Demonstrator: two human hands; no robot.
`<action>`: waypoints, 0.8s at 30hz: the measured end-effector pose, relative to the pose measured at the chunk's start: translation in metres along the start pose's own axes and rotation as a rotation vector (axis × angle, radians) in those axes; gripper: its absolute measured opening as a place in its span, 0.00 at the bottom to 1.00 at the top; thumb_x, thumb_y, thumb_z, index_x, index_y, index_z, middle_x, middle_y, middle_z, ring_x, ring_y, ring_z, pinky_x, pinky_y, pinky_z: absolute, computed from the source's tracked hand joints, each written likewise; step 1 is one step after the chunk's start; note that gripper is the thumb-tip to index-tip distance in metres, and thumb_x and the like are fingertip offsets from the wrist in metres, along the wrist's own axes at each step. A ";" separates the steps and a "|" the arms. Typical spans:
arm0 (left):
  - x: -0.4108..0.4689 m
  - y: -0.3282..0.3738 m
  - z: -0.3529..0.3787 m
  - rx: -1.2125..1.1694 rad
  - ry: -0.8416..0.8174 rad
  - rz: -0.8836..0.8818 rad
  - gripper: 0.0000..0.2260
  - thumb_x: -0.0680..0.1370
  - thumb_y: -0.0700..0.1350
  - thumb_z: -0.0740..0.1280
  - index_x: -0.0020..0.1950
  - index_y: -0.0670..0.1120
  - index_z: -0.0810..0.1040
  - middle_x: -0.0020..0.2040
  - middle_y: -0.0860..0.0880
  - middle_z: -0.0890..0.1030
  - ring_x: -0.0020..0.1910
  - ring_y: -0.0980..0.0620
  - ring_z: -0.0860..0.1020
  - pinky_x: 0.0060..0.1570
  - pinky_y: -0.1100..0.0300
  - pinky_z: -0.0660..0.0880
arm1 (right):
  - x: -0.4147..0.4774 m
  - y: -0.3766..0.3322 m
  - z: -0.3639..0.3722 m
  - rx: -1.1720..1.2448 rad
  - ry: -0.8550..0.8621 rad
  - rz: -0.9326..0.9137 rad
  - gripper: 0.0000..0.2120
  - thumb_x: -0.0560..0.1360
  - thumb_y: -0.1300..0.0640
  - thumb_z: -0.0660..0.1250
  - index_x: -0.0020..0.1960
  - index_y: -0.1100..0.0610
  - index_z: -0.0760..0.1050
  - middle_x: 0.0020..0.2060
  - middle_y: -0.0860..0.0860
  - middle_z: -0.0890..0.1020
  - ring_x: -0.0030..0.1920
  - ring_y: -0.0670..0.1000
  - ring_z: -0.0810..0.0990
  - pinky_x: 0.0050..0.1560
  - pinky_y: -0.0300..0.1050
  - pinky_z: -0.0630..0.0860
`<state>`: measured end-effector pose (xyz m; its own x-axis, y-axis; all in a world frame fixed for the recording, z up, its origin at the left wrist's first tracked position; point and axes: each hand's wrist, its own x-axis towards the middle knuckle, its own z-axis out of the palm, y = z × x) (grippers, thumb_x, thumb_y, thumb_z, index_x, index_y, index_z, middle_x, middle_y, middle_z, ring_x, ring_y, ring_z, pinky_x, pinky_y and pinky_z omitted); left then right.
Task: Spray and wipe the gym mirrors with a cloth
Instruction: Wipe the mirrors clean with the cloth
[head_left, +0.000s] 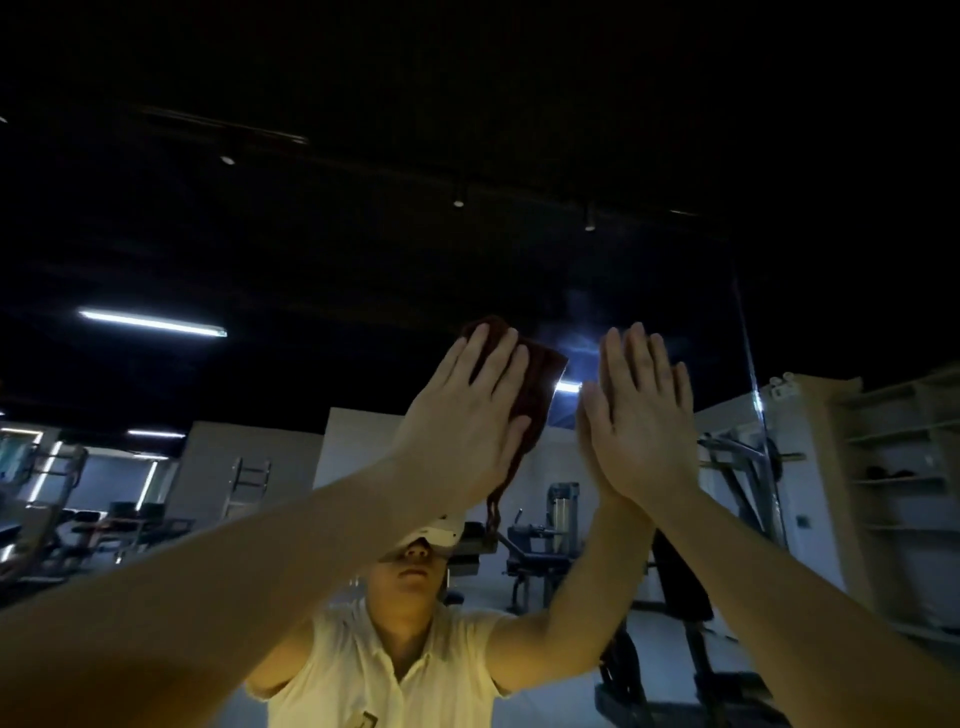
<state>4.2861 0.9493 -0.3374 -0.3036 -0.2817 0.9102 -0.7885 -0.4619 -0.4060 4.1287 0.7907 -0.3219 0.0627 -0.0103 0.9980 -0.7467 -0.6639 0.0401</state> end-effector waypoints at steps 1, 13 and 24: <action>0.000 -0.003 -0.003 0.008 -0.011 0.019 0.30 0.86 0.57 0.43 0.85 0.42 0.50 0.85 0.40 0.52 0.85 0.40 0.47 0.82 0.46 0.41 | -0.001 -0.001 0.000 -0.005 -0.006 0.008 0.32 0.84 0.38 0.35 0.85 0.50 0.43 0.84 0.52 0.46 0.83 0.52 0.41 0.82 0.58 0.42; -0.021 0.031 -0.002 -0.056 -0.038 -0.063 0.29 0.86 0.53 0.45 0.83 0.40 0.53 0.84 0.39 0.56 0.84 0.36 0.52 0.83 0.42 0.48 | -0.035 0.014 -0.077 -0.043 -0.151 -0.218 0.27 0.83 0.46 0.47 0.73 0.56 0.72 0.73 0.58 0.74 0.73 0.57 0.72 0.75 0.59 0.65; -0.013 0.099 0.006 0.096 -0.100 0.474 0.27 0.85 0.55 0.58 0.81 0.43 0.66 0.80 0.42 0.69 0.81 0.39 0.63 0.80 0.42 0.52 | -0.048 0.132 -0.086 -0.053 -0.175 0.137 0.23 0.83 0.52 0.61 0.77 0.56 0.68 0.78 0.57 0.66 0.75 0.59 0.68 0.73 0.60 0.67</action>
<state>4.2153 0.9028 -0.3901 -0.5604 -0.5571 0.6129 -0.5220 -0.3370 -0.7836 3.9699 0.7678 -0.3606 0.0692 -0.2302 0.9707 -0.7896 -0.6073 -0.0878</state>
